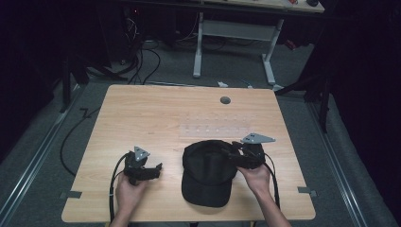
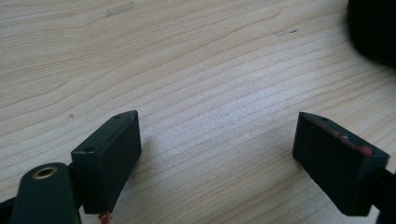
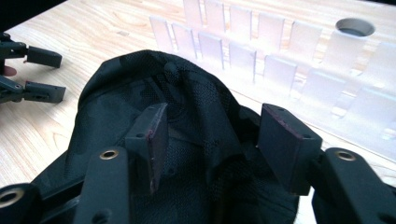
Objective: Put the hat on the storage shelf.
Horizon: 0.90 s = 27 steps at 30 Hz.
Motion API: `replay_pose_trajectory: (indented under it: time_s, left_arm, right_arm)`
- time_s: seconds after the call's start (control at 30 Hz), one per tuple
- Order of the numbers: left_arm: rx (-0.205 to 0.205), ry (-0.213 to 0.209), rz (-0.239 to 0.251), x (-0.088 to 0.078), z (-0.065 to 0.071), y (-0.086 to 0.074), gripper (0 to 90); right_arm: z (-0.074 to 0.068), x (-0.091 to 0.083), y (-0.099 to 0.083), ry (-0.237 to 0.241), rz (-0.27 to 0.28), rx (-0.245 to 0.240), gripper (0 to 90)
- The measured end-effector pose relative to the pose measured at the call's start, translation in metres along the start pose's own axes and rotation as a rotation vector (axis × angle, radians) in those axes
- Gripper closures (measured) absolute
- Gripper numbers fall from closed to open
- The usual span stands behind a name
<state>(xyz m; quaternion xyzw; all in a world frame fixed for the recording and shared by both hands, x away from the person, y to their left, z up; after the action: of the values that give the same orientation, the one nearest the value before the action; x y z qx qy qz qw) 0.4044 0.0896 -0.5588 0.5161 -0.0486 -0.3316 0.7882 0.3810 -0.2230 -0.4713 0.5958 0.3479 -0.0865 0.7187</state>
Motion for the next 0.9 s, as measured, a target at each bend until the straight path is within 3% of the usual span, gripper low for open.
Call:
replay_pose_trajectory:
  time_s: [0.23, 0.9]
  left_arm:
    - [0.000, 0.000, 0.000, 0.000, 0.000, 0.000, 15.6]
    - [0.001, 0.000, 0.000, 0.000, 0.000, 0.000, 15.6]
  right_arm:
    - [0.000, 0.015, 0.001, 0.005, -0.024, 0.009, 46.4]
    - [0.000, 0.030, -0.002, 0.011, -0.043, -0.007, 58.5]
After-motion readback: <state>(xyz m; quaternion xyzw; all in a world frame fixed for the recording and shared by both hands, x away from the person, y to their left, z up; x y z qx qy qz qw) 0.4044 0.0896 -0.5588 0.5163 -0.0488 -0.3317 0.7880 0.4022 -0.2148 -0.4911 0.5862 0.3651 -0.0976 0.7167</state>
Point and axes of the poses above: each handheld gripper's, and its own axes: x roughly forward along the jaws, y roughly out of its top, z roughly to its right, the point moved 3 cm from there along x, roughly forward along the jaws, and after that the axes turned 13 degrees about -y, right-handed, at the moved point
